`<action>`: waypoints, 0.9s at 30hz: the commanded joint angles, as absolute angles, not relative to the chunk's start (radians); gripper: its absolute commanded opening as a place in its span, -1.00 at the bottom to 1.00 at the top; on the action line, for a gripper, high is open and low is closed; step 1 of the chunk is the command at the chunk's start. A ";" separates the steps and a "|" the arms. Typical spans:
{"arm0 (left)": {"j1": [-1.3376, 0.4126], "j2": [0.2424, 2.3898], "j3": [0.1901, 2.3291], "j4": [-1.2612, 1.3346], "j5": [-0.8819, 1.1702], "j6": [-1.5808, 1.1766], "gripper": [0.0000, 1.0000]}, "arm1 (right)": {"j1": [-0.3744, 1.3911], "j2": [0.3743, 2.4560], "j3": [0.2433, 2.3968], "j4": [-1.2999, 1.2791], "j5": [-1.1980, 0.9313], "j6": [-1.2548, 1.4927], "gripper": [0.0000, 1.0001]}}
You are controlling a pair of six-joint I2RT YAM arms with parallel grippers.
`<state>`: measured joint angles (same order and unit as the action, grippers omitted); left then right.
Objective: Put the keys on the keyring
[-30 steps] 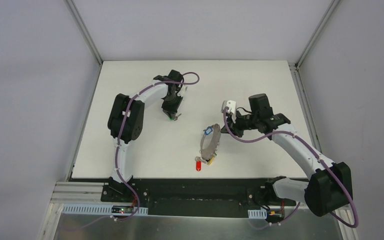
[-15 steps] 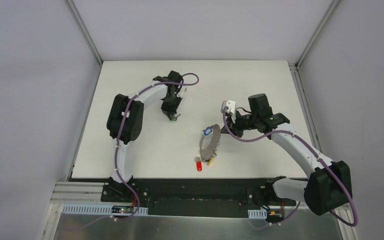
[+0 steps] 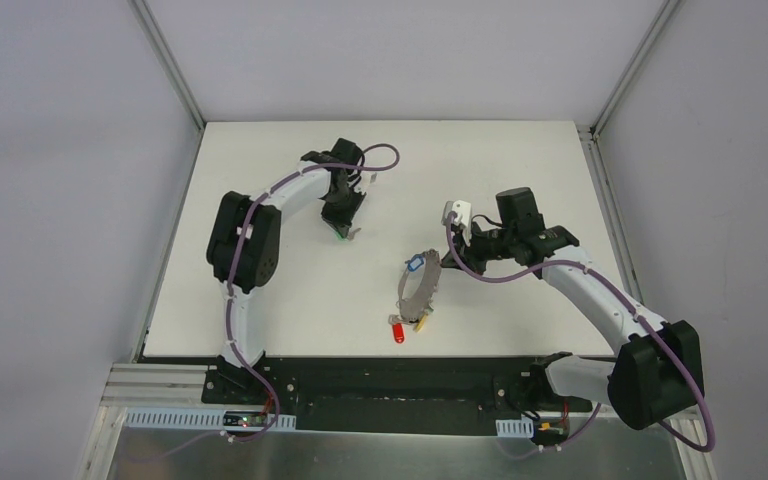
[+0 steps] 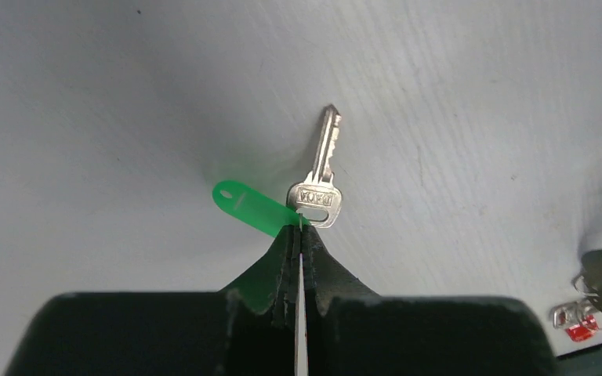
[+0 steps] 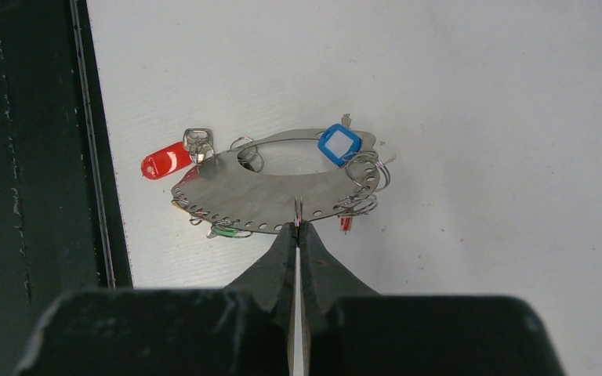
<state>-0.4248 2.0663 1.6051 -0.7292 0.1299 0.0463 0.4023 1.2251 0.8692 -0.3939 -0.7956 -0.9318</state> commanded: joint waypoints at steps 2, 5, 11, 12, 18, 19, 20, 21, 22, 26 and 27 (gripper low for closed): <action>-0.425 1.895 1.573 -0.698 0.311 0.186 -1.00 | 0.401 1.206 0.921 -0.386 -0.889 -0.871 -1.00; -0.425 1.817 1.537 -0.684 0.454 0.279 -1.00 | 0.406 1.188 0.934 -0.365 -0.924 -0.814 -1.00; -0.425 1.652 1.462 -0.693 0.743 0.453 -1.00 | 0.422 1.182 0.986 -0.333 -1.029 -0.677 -1.00; -0.426 1.631 1.448 -0.695 0.780 0.474 -1.00 | 0.427 1.186 0.994 -0.329 -1.041 -0.649 -1.00; -0.435 1.517 1.420 -0.703 0.930 0.540 -1.00 | 0.476 1.233 1.015 -0.260 -1.080 -0.531 -1.00; -0.438 1.501 1.415 -0.707 0.946 0.553 -1.00 | 0.483 1.244 1.018 -0.248 -1.081 -0.513 -1.00; -0.444 1.484 1.410 -0.712 0.962 0.578 -1.00 | 0.491 1.254 1.022 -0.238 -1.082 -0.497 -1.00; -0.450 1.467 1.404 -0.718 0.969 0.592 -1.00 | 0.497 1.263 1.028 -0.228 -1.083 -0.481 -1.00; -0.458 1.453 1.399 -0.726 0.975 0.609 -1.00 | 0.505 1.273 1.035 -0.220 -1.088 -0.467 -1.00; -0.508 1.403 1.415 -0.815 0.875 0.740 -1.00 | 0.535 1.309 1.078 -0.232 -1.104 -0.451 -1.00; -0.531 1.392 1.421 -0.841 0.803 0.783 -1.00 | 0.539 1.316 1.082 -0.237 -1.105 -0.454 -1.00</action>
<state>-0.4747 1.4609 1.4075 -0.7334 0.8810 0.5980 0.5156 1.3003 1.0069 -0.2813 -1.0351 -0.4988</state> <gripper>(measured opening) 0.008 0.008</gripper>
